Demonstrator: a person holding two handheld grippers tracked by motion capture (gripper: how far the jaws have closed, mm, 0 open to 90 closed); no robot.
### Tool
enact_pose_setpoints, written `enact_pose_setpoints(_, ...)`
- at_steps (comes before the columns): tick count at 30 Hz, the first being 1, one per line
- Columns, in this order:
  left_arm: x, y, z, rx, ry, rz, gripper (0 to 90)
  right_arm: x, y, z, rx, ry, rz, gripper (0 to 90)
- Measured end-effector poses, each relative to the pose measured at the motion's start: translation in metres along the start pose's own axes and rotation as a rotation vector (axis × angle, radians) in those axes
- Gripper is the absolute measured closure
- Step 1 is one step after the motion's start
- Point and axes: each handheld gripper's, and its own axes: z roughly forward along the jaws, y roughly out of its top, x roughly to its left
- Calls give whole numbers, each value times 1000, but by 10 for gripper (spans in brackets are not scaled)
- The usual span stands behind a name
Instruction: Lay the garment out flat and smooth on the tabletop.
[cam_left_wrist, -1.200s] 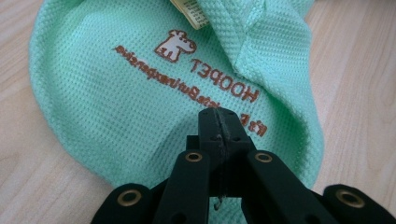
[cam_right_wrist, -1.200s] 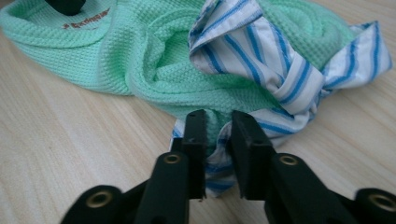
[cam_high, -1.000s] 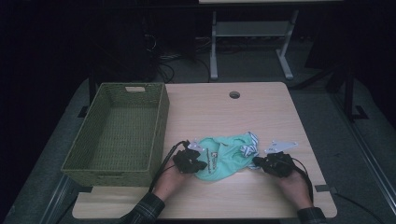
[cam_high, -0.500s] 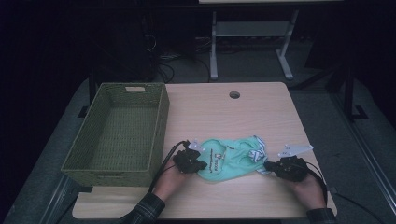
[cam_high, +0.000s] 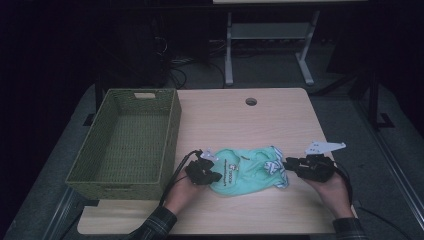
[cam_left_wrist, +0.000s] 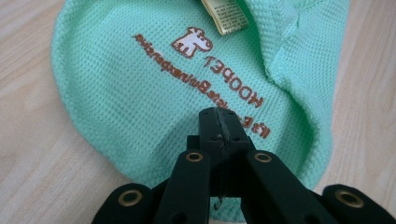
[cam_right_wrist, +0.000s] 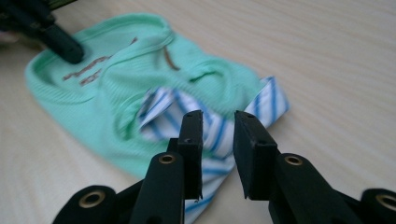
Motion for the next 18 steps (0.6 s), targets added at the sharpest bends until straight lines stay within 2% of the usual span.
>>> enact_pose_setpoints(3,-1,1,0,3,4,8,895,-10,9,8,-2,-10,4,725)
enact_pose_setpoints(6,0,1,1,-5,-3,-5,895,-21,18,16,-6,-23,15,726)
enact_pose_setpoints(10,0,1,1,-4,-2,-3,895,-32,29,26,-1,-25,19,725)
enact_pose_setpoints(14,2,1,1,1,-12,5,895,-39,40,38,11,-20,18,725)
enact_pose_setpoints(16,2,1,1,-2,-15,-3,895,-41,43,44,1,-24,16,725)
enact_pose_setpoints(17,1,1,1,-9,-15,-12,895,-44,44,49,15,-12,24,726)
enact_pose_setpoints(18,2,1,0,3,-15,3,895,-44,44,52,25,-17,20,729)
